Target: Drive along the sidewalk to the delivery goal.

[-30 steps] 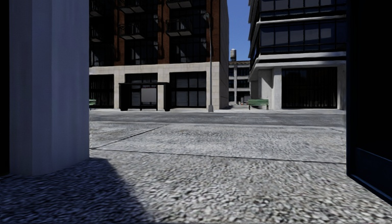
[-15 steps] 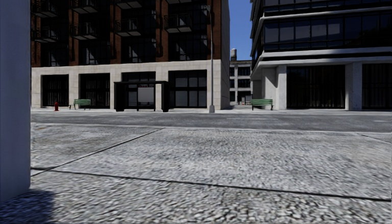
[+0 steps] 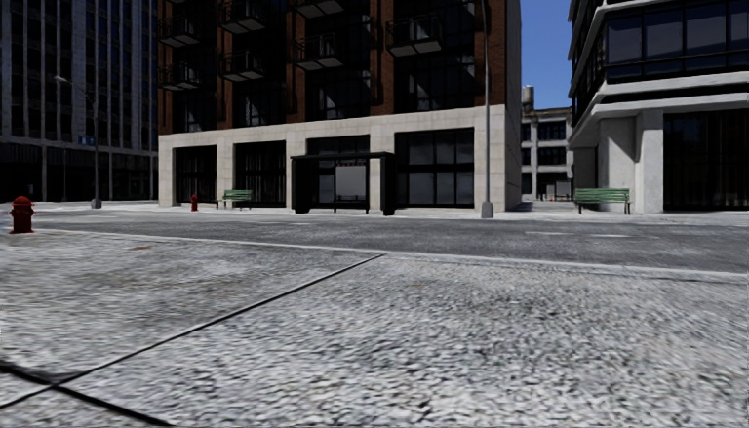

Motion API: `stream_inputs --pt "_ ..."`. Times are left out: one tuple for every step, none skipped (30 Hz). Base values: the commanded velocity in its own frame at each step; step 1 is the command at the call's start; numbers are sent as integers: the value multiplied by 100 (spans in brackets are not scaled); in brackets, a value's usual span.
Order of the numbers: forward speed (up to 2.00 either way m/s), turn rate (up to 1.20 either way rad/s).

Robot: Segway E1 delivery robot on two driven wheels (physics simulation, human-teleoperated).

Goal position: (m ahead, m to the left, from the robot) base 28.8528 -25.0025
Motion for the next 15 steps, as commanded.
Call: stream_inputs --pt "200 58" --pt "200 58" --pt "200 58" --pt "200 58" --pt "200 59" --pt "200 59" --pt "200 59" --pt "200 59" --pt "200 62" --pt "200 62" --pt "200 62" --pt "200 63" --pt "200 63" --pt "200 63" --pt "200 63"
